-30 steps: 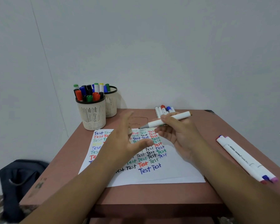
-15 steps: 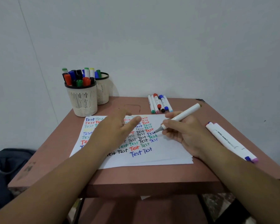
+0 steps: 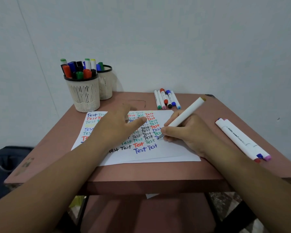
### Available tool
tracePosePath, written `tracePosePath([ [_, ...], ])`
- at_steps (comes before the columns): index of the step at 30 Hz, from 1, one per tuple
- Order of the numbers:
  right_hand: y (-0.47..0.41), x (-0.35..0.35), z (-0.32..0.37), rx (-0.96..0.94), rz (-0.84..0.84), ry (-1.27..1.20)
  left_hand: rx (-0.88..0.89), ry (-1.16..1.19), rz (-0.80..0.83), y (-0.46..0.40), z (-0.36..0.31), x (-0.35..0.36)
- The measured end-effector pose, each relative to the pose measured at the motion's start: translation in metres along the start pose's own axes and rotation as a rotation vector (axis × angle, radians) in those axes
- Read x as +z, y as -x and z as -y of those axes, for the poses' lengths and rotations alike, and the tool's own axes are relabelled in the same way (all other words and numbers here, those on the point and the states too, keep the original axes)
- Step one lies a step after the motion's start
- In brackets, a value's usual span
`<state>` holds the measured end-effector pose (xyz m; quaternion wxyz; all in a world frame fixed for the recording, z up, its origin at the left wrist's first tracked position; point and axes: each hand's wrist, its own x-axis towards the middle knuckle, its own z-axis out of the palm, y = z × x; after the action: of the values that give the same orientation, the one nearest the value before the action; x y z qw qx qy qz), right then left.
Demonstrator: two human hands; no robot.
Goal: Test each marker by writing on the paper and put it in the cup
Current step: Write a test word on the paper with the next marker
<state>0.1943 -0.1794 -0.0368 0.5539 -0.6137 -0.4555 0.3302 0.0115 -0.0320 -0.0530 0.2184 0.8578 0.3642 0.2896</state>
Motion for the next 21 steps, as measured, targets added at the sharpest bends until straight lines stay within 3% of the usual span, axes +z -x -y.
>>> tracePosePath([
  [21, 0.0011, -0.0002, 0.0016, 0.005, 0.038, 0.061, 0.01, -0.095, -0.03, -0.0074, 0.0095, 0.0058],
])
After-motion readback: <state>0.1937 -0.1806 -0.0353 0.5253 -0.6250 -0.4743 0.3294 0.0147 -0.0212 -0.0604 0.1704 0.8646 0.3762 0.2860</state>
